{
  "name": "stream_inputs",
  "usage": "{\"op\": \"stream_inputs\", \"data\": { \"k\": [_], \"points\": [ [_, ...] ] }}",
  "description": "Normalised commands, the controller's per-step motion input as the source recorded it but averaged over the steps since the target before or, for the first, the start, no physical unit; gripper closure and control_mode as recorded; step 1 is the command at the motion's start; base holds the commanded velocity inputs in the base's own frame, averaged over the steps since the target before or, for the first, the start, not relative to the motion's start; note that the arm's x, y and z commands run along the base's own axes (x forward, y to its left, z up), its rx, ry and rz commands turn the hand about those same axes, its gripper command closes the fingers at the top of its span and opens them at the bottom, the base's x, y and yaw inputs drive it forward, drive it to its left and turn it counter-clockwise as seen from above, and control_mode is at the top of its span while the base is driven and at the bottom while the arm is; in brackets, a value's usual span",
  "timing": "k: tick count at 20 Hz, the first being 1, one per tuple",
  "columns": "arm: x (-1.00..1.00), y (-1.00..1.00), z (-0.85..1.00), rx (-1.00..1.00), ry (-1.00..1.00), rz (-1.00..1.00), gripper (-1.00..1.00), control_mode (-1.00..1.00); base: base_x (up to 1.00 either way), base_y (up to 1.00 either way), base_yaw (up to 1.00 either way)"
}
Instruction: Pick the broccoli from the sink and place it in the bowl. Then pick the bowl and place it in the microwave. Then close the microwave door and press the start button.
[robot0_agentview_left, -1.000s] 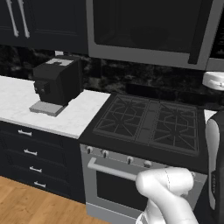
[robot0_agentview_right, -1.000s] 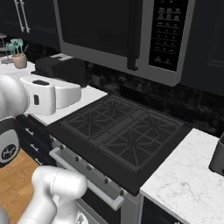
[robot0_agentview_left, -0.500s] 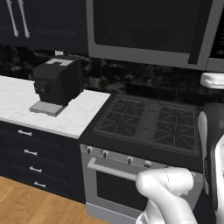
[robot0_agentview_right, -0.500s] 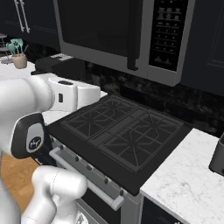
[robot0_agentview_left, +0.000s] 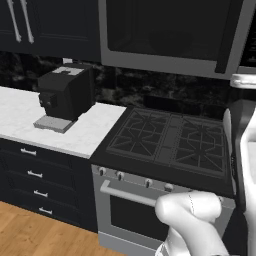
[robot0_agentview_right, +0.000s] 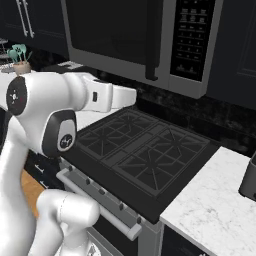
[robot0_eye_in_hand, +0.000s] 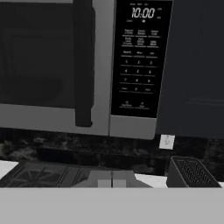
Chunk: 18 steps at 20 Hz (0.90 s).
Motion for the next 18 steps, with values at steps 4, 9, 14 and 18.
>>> {"op": "stream_inputs", "data": {
  "k": [4, 9, 14, 18],
  "points": [
    [0.38, -0.36, 0.00, 0.00, 0.00, 0.00, 1.00, -1.00, 0.00, 0.00, 0.00],
    [0.24, -0.12, 0.07, 0.06, -0.09, 0.00, 1.00, -1.00, 0.00, 0.00, 0.00],
    [0.11, -0.20, 0.14, 0.08, -0.25, 0.00, 1.00, -1.00, 0.00, 0.00, 0.00],
    [0.04, -0.29, 0.04, 0.07, -0.25, 0.00, 1.00, -1.00, 0.00, 0.00, 0.00]
  ]
}}
